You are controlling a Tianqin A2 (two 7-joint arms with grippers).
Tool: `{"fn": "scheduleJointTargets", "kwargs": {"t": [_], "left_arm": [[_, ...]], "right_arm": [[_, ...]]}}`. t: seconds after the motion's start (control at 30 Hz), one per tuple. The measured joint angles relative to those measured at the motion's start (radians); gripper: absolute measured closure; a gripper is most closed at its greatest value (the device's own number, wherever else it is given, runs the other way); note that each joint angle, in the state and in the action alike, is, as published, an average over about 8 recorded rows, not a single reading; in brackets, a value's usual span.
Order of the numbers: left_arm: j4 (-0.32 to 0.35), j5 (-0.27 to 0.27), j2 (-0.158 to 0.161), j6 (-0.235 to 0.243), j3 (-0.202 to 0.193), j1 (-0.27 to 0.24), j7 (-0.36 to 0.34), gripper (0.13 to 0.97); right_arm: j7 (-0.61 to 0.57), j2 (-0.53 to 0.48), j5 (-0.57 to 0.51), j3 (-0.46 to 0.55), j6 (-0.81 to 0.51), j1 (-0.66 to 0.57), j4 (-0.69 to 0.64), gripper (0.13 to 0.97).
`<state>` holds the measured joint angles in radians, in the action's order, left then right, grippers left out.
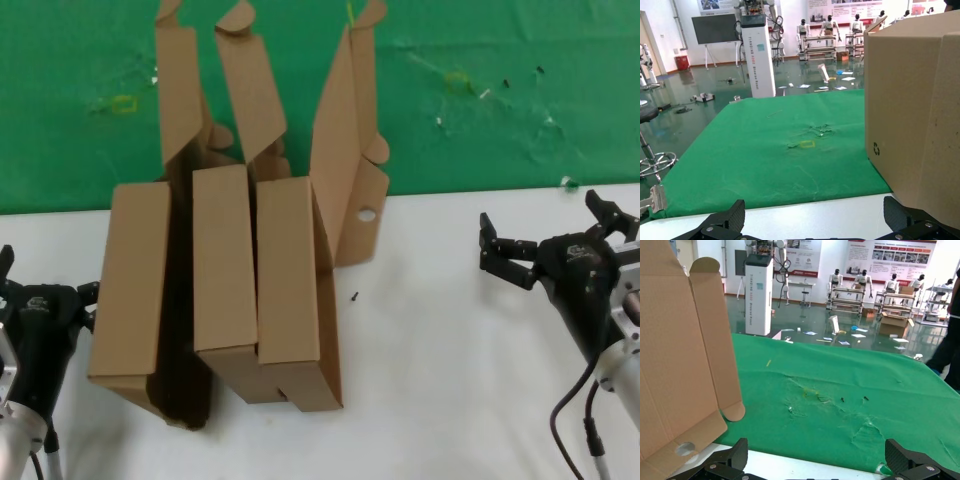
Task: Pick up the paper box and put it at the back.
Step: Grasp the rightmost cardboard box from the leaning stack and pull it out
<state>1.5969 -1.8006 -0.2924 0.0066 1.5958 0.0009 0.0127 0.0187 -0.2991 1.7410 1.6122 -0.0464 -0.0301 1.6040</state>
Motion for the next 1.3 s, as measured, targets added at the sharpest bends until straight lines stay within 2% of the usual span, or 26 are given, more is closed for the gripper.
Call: {"fn": "scheduleJointTargets", "kwargs": {"t": [1.3], "left_arm": [[0.0,0.0,0.0,0.0,0.0,0.0,0.0,0.132]], "right_arm": [[0.0,0.0,0.0,0.0,0.0,0.0,0.0,0.129]]}}
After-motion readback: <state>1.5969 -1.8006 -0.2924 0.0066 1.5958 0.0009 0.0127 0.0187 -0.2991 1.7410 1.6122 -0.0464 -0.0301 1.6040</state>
